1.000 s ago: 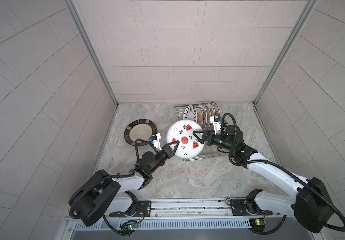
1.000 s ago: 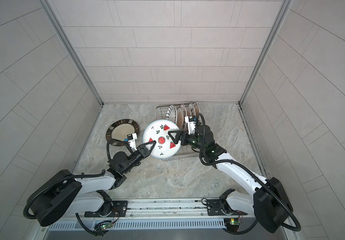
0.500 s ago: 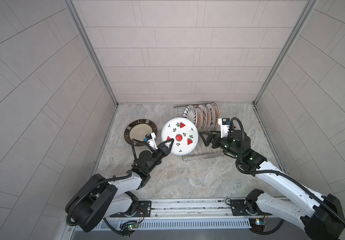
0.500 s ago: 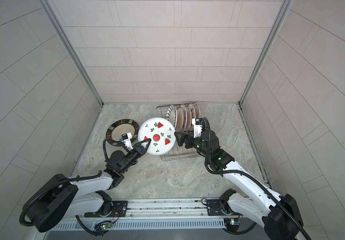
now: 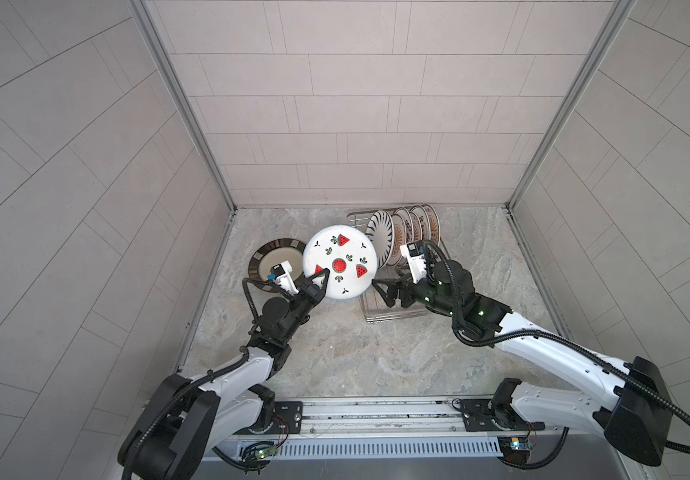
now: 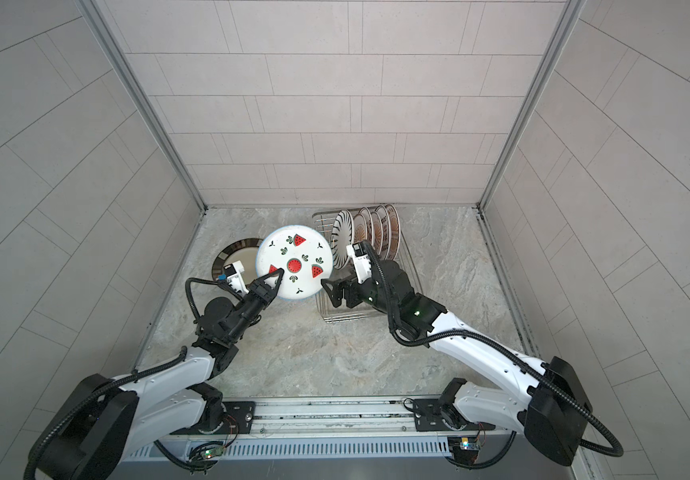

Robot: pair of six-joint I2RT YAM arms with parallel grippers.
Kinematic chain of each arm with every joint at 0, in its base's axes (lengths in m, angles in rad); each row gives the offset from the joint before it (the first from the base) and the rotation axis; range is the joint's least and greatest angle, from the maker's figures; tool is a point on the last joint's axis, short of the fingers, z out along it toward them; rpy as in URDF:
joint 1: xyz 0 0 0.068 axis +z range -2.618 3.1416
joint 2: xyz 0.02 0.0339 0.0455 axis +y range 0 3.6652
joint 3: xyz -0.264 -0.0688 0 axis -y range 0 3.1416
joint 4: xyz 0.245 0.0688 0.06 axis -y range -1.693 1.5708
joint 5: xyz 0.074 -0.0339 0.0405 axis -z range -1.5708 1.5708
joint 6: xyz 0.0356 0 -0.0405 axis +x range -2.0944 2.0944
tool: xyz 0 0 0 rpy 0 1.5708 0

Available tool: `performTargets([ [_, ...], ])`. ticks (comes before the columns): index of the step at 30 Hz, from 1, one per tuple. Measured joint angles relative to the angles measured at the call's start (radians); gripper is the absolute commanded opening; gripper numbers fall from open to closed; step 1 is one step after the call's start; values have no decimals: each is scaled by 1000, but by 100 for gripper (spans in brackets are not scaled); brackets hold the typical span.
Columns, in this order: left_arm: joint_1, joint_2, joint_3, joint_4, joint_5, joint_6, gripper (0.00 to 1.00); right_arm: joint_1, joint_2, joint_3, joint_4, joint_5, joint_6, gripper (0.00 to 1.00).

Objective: Unload the plates from the dish rack
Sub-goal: 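Lower the watermelon plate onto the dark plate with the left gripper while the right releases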

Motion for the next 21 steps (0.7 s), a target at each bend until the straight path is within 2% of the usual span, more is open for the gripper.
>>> performTargets([
  [11, 118, 13, 0, -26, 38, -38, 6, 66, 116, 77, -38, 61, -48, 99],
  [21, 290, 42, -10, -35, 51, -61, 6, 127, 252, 170, -48, 99, -66, 99],
])
